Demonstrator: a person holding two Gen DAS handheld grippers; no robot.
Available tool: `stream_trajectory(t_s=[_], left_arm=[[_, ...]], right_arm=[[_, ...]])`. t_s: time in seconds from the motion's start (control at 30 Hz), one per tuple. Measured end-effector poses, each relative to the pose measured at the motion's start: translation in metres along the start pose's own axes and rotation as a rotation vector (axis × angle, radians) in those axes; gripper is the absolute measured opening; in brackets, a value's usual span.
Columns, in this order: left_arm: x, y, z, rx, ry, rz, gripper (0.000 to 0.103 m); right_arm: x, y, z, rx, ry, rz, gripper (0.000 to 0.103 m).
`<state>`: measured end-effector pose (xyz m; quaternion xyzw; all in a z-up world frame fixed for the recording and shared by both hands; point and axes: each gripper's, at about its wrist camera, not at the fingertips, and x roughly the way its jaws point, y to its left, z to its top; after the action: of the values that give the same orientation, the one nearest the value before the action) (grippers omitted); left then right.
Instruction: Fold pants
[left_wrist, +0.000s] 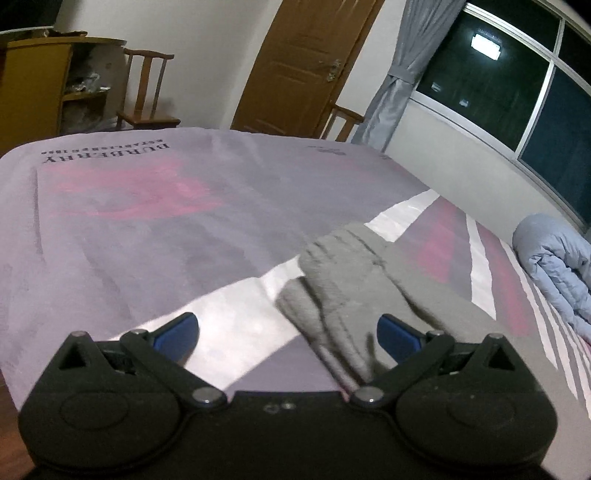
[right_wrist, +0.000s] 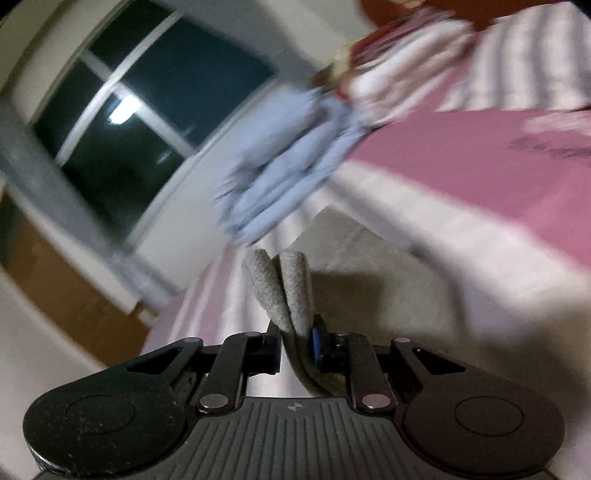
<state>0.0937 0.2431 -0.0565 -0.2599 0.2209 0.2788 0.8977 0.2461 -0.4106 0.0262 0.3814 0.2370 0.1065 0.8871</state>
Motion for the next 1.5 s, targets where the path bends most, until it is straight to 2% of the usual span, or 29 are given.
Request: stream_trajectory(t_s=[0.1, 0.23, 0.33, 0.4, 0.57, 0.83, 0.9, 0.97, 1.0, 1.07, 1.17, 1.2, 1.27, 1.33, 1.4, 1.5], left_arm=[[-0.001, 0.011, 0.001, -0.028, 0.002, 0.004, 0.097], [-0.002, 0.020, 0.002, -0.065, 0.002, -0.007, 0.097], [-0.001, 0.020, 0.002, -0.061, 0.006, -0.005, 0.097], [-0.001, 0.020, 0.001, -0.053, 0.009, -0.005, 0.097], [0.001, 0.022, 0.002, -0.061, 0.015, -0.008, 0.097], [0.001, 0.019, 0.002, -0.047, 0.019, -0.006, 0.097], [0.001, 0.019, 0.002, -0.052, 0.019, -0.005, 0.097], [0.001, 0.018, 0.002, -0.047, 0.019, -0.002, 0.097], [0.001, 0.018, 0.002, -0.043, 0.020, -0.001, 0.097], [0.001, 0.017, 0.002, -0.038, 0.022, 0.002, 0.097], [0.001, 0.015, 0.001, -0.033, 0.023, 0.006, 0.097], [0.002, 0.015, 0.001, -0.032, 0.024, 0.008, 0.097], [0.003, 0.014, 0.001, -0.027, 0.026, 0.010, 0.097], [0.003, 0.014, 0.001, -0.028, 0.028, 0.010, 0.097], [0.003, 0.013, 0.001, -0.027, 0.027, 0.009, 0.097], [0.004, 0.012, 0.001, -0.023, 0.030, 0.011, 0.097]], right_arm=[[0.026, 0.052, -0.040, -0.082, 0.087, 0.095, 0.016], [0.053, 0.101, -0.113, -0.223, 0.257, 0.197, 0.016], [0.074, 0.114, -0.178, -0.339, 0.418, 0.185, 0.016], [0.079, 0.112, -0.203, -0.406, 0.442, 0.151, 0.017], [0.084, 0.102, -0.200, -0.406, 0.443, 0.171, 0.017], [0.057, 0.118, -0.222, -0.716, 0.439, 0.187, 0.017], [0.050, 0.123, -0.232, -0.817, 0.435, 0.196, 0.026], [0.038, 0.119, -0.226, -0.761, 0.435, 0.288, 0.026], [0.034, 0.113, -0.223, -0.728, 0.418, 0.287, 0.026], [0.033, 0.106, -0.212, -0.663, 0.357, 0.257, 0.026], [0.044, 0.101, -0.205, -0.647, 0.283, 0.127, 0.026], [0.052, 0.099, -0.206, -0.631, 0.300, 0.115, 0.026], [0.074, 0.097, -0.215, -0.602, 0.463, 0.141, 0.026], [0.074, 0.104, -0.218, -0.665, 0.430, 0.164, 0.026], [0.077, 0.101, -0.203, -0.585, 0.382, 0.183, 0.026], [0.078, 0.088, -0.163, -0.485, 0.216, 0.069, 0.026]])
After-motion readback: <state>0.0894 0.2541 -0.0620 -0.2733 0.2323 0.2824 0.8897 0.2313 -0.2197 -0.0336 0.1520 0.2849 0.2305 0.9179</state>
